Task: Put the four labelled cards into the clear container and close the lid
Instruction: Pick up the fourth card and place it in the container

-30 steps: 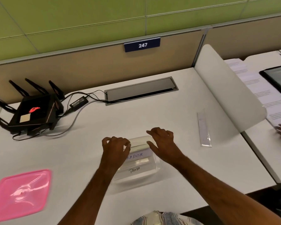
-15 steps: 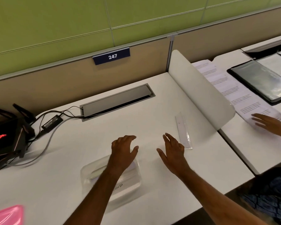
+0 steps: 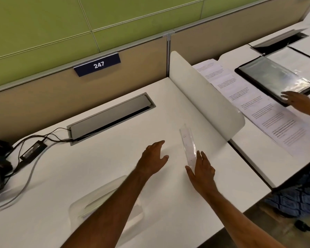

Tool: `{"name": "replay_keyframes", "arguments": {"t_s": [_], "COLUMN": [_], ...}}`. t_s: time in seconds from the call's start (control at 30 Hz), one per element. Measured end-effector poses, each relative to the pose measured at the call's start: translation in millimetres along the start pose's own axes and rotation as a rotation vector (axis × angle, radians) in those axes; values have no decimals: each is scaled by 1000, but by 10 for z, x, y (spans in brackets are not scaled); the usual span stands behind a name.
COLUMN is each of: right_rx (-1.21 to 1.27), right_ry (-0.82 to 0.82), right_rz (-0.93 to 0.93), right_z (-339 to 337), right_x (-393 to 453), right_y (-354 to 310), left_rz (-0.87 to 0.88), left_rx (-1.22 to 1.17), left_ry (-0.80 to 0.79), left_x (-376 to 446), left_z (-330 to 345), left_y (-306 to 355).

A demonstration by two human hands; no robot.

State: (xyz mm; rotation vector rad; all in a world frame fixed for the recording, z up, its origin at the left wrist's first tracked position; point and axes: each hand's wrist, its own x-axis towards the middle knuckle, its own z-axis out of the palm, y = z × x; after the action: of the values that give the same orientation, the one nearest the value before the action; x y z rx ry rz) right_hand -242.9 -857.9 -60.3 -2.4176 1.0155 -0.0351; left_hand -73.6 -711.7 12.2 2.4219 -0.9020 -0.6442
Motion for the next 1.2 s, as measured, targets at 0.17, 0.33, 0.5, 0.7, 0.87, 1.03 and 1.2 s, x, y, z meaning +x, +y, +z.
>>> {"name": "replay_keyframes", "arguments": {"t_s": [0.17,0.33,0.5,0.7,0.87,1.03,1.2], "right_rx": [66,99,70,-1,33,134,447], "right_ry": [-25,-35,-39,-58,-70,-53,-159], "right_rz": [57,77,39,-10,1,9,39], "right_z": [53,85,12,3,10,-17,-82], "right_x": [46,54,98,78,69,48,43], "right_y": [101,111,195,251,265,238,220], "left_rz": [51,54,117,142,104,159,293], "left_rx": [137,159,244,273,214,108,109], "left_ry": [-105,-154,-183,-178,-196,-125,5], "left_x": [362,721,1018,1244,1339,1327,1264], "left_z": [186,283,345,427,450,451,318], "left_y": [227,385,407,426,396,339,270]}}
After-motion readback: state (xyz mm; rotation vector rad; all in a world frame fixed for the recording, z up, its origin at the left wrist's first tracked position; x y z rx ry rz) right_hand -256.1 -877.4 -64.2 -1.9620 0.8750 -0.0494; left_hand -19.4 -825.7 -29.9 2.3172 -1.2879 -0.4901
